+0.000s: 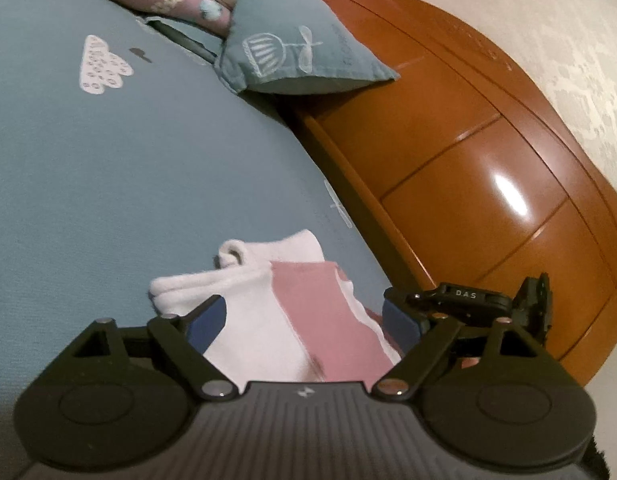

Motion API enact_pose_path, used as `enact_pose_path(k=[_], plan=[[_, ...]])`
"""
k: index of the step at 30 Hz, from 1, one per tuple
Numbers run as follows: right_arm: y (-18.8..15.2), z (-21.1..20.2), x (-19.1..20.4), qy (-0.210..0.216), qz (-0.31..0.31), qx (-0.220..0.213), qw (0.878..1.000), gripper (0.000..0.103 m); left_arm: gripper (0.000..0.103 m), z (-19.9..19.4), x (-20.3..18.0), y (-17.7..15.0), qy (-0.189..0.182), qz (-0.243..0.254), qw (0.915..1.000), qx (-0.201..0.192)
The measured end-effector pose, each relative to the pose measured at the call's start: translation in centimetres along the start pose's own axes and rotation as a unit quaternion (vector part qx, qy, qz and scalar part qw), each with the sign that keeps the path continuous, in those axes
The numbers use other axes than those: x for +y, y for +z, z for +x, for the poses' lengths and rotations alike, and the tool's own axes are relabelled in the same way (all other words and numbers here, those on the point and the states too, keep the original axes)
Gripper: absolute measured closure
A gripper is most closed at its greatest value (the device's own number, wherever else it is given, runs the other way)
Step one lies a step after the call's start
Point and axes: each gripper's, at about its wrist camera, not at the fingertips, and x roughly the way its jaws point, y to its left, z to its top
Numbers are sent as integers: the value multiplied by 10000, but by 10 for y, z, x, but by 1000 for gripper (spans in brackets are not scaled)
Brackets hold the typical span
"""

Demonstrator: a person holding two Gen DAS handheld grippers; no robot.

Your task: Fold clothes

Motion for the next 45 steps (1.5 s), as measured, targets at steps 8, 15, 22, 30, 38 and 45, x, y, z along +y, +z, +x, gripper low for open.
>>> enact_pose_path(k=[8, 15, 22, 30, 38, 45], plan=[[2, -9, -13, 62, 397, -297, 9988, 65, 17, 2, 3, -2, -66, -38, 9999, 67], [-10, 23, 7, -64, -178, 19, 9998, 65, 17, 4, 0, -3, -50, 26, 9999, 122], [-6, 3, 8, 127, 105, -109, 9998, 62, 17, 2, 4, -2, -93, -117, 9998, 90], [-16, 8, -4, -251, 47, -86, 9996, 62, 17, 5, 0, -4, -61, -12, 9999, 136], [-22, -61, -18, -319, 141, -24, 9994, 60, 17, 3, -1, -3, -53, -11, 9999, 135], [-53, -114, -44, -708, 164, 429, 9964, 57, 17, 5, -5, -4, -25, 45, 9998, 194]])
